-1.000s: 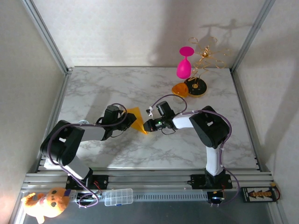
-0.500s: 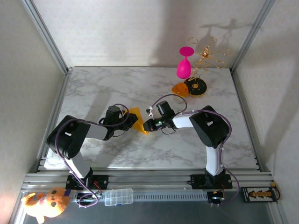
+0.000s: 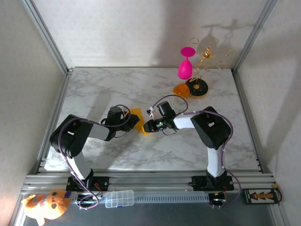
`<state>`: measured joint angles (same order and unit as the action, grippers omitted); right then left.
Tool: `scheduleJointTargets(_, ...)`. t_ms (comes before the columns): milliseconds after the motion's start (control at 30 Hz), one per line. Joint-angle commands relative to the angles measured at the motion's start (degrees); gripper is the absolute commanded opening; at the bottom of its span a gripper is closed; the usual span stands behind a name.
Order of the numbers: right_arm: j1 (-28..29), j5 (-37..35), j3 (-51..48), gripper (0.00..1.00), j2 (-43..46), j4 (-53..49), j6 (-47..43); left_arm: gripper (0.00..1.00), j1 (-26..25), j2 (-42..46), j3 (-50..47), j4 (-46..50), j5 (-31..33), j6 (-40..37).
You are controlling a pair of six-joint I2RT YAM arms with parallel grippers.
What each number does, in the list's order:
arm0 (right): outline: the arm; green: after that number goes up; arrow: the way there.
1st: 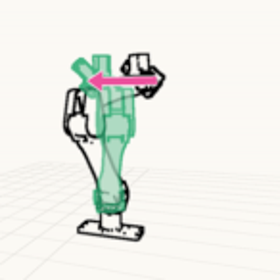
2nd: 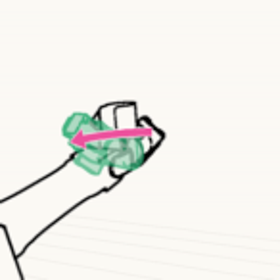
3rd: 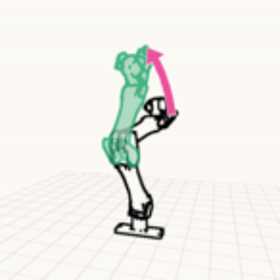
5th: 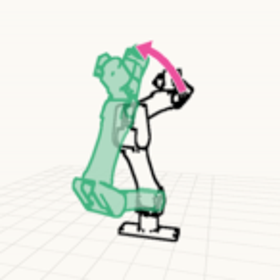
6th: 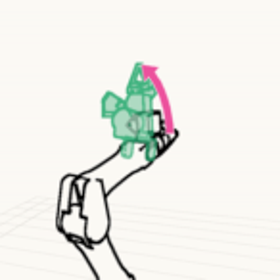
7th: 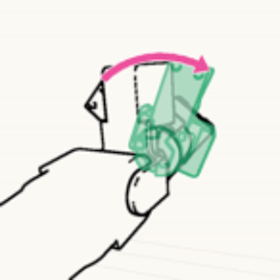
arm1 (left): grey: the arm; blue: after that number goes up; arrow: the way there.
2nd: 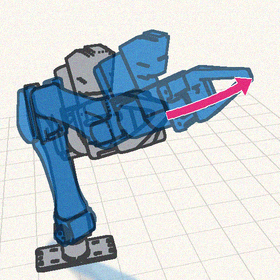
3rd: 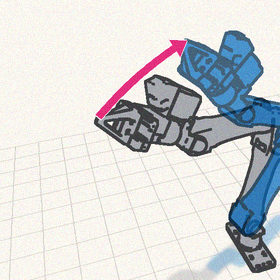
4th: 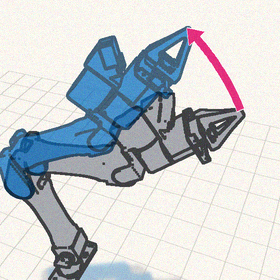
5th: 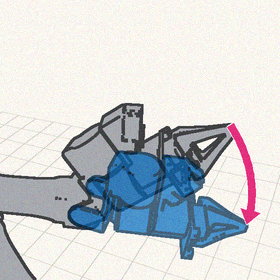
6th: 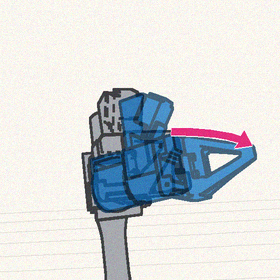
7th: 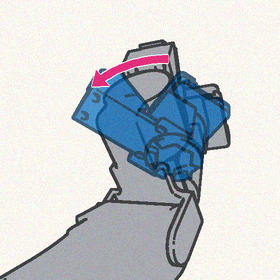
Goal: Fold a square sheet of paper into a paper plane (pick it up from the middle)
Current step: Fourth fold the wing at the center of the table.
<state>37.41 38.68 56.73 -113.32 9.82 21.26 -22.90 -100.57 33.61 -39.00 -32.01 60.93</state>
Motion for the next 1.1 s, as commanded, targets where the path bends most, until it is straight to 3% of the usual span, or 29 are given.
scheduleJointTargets(0, -0.5, -7.6, -0.9, 0.17, -4.6, -6.1, -1.0, 0.16, -0.6, -1.3, 1.3, -1.5, -0.9, 0.4)
scheduleJointTargets(667, -1.0, -7.9, -1.7, 0.05, -5.5, -5.8, 0.7, 0.19, 0.0, 1.2, 1.1, -1.2, -0.2, 0.1)
scheduleJointTargets(1067, -2.0, -5.3, -3.1, 0.05, -5.3, -3.3, 2.5, 0.14, 0.4, -0.4, 0.4, -3.6, -0.8, 0.7)
